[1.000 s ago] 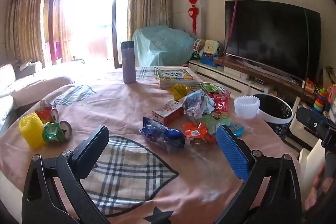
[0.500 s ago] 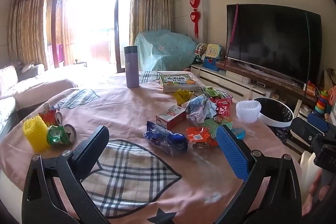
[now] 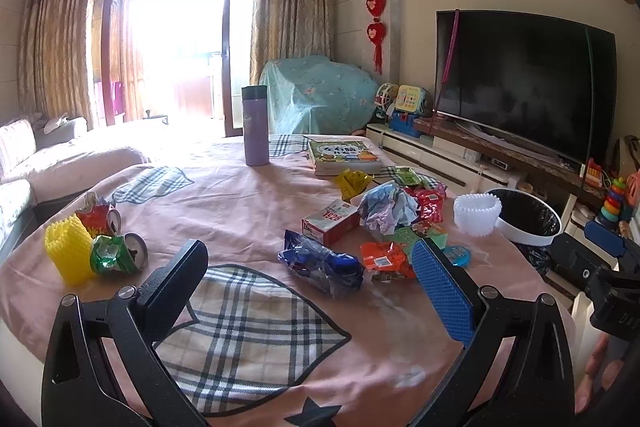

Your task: Collect trash

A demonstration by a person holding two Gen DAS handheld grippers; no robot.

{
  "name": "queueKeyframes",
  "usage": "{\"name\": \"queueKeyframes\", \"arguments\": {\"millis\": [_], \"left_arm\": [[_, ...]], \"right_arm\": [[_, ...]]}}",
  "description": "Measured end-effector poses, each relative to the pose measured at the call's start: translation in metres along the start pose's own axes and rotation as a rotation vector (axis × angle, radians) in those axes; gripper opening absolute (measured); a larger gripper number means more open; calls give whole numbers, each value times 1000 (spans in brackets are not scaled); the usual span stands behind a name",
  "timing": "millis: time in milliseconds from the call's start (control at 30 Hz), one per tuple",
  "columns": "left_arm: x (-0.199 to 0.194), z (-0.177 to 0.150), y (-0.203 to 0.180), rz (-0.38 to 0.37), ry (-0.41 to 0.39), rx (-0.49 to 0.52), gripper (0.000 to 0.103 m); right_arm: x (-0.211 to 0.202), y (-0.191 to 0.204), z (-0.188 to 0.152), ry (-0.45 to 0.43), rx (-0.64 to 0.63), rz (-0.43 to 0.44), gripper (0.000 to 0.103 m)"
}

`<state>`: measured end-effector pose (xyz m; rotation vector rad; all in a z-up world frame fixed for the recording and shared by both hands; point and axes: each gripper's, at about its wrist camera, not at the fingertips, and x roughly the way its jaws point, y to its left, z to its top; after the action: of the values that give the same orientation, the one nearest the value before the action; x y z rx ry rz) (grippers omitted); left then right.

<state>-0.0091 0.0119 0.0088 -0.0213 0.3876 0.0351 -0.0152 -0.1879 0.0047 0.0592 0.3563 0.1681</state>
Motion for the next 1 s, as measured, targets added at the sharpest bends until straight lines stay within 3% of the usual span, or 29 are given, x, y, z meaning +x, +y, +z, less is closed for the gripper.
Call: {"name": "queueKeyframes", "arguments": {"millis": [1000], "left_arm": [[2, 0, 0, -5, -6, 0, 103]], "right_arm": [[3, 0, -1, 3, -1, 8, 103]]}}
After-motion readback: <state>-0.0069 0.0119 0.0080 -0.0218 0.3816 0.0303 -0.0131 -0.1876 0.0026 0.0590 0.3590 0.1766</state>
